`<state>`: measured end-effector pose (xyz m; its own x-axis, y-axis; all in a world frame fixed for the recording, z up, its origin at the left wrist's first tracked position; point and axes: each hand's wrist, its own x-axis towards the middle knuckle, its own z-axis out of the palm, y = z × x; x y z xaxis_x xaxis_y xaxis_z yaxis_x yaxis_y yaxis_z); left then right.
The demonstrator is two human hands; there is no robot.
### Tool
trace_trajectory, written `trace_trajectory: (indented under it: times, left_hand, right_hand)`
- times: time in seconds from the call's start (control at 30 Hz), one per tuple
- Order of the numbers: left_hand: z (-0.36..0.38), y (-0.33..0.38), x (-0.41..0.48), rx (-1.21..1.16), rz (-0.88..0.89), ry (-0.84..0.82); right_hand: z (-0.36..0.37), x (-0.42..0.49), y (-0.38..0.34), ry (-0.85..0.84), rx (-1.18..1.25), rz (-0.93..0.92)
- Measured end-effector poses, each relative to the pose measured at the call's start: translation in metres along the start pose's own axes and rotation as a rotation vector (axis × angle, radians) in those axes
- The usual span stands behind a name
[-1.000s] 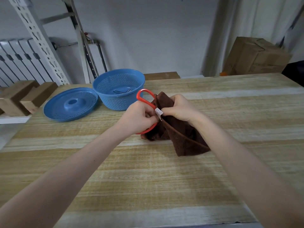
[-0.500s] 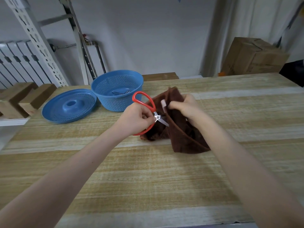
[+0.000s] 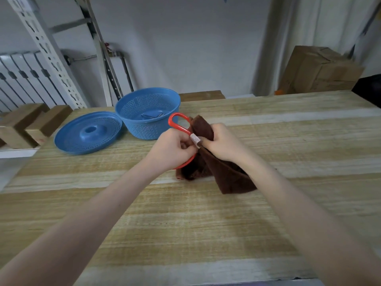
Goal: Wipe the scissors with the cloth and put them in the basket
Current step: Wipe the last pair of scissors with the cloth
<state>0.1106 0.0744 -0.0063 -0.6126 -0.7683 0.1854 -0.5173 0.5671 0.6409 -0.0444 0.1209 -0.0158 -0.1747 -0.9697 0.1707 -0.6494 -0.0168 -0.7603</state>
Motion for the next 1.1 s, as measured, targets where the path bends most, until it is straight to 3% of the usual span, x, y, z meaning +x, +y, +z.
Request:
trace_trajectory:
  times: [0.17,0.3,0.4,0.57,0.8,0.93,1.03,1.1]
  left_hand:
    - [0.002,-0.002,0.001,0.010,-0.009,0.029]
    - [-0.002,-0.001,0.001,0.029,-0.024,0.027]
    - [-0.002,0.000,0.000,0.045,-0.012,0.030]
    - [-0.002,0.003,0.002,0.019,0.000,0.048]
    - [-0.009,0.002,0.006,0.052,-0.015,0.055]
    - [-0.014,-0.003,0.004,0.078,0.003,0.054]
    - [-0.013,-0.003,0.006,0.087,0.024,0.053]
    - [-0.013,-0.001,0.007,0.097,0.031,0.046]
  right_hand:
    - [0.018,0.001,0.002,0.206,-0.213,0.031]
    - [0.004,0.001,0.001,0.076,0.038,0.037]
    - [-0.006,0.000,-0.005,-0.050,-0.004,0.018]
    - [0.004,0.002,-0.001,0.118,0.016,0.040]
    - [-0.002,0.008,0.010,0.437,0.536,0.278]
    - [-0.025,0.005,0.012,0.277,0.541,0.192]
    - [-0.023,0.003,0.004,-0.007,0.144,-0.019]
    - [-0.017,0.003,0.000,-0.107,-0.056,-0.097]
